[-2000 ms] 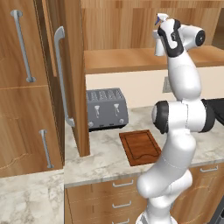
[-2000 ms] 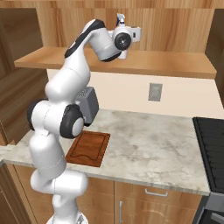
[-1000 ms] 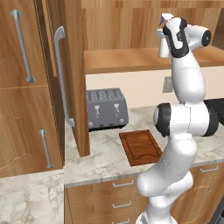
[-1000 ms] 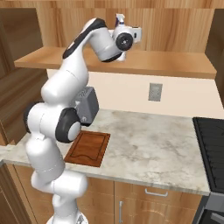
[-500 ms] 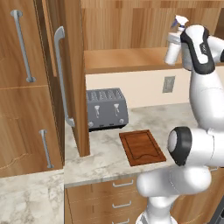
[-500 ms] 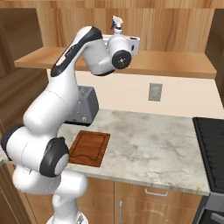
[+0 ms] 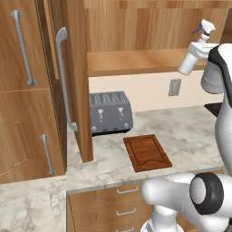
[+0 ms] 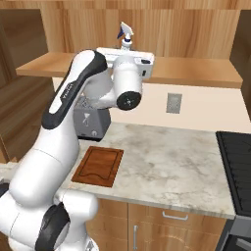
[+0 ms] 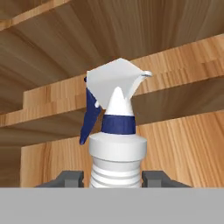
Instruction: Grab the spray bottle from the cabinet, then place it next to the cutting board for sanitizing. Then grab the dish brush from the countertop next to the sink and place it next to the cutting board.
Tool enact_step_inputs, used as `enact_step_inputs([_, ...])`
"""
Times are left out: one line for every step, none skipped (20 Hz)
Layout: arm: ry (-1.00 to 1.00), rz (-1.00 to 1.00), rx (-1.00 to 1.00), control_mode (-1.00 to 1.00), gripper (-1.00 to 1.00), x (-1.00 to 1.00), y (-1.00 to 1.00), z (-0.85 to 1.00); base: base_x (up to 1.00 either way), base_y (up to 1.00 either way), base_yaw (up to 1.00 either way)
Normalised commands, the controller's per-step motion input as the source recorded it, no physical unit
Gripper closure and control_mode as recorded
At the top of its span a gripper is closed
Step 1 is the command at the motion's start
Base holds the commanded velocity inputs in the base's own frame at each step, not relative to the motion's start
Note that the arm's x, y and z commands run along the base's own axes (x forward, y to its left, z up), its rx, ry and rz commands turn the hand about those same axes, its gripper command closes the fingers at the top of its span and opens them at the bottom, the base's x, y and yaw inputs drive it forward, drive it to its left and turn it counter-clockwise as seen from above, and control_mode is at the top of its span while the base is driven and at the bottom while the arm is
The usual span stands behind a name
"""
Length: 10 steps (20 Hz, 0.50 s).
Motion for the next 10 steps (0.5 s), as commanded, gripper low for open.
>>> enact_step_inputs([-0.09,-0.03,-0.01,-1.0,1.0,-1.0,-0.49,0.0,0.0,0.0,0.0])
enact_step_inputs([-0.14,-0.05,-0.04,-1.0,1.0,-1.0,-0.51,0.0,0.0,0.0,0.0])
enact_step_inputs([-0.01,-0.04,-0.01,-1.0,1.0,-1.0,-0.64,0.0,0.0,0.0,0.0])
enact_step_inputs([0.0,-0.03,-0.03,-1.0,1.0,-1.0,-0.46,0.0,0.0,0.0,0.0])
enact_step_inputs([0.0,-0.03,-0.03,-1.0,1.0,-1.0,-0.49,0.0,0.0,0.0,0.0])
enact_step_inputs([0.0,-0.03,-0.04,-1.0,1.0,-1.0,-0.43,0.0,0.0,0.0,0.0])
enact_step_inputs([0.0,-0.05,-0.03,-1.0,1.0,-1.0,-0.44,0.0,0.0,0.0,0.0])
enact_step_inputs([0.0,-0.06,-0.05,-1.0,1.0,-1.0,-0.36,-0.03,0.0,0.0,0.0])
enact_step_inputs([0.0,-0.05,-0.07,-1.0,1.0,-1.0,-0.18,-0.24,0.0,0.0,0.0])
enact_step_inputs([0.07,-0.05,-0.01,-1.0,1.0,-1.0,-0.08,-0.47,0.0,0.0,0.0])
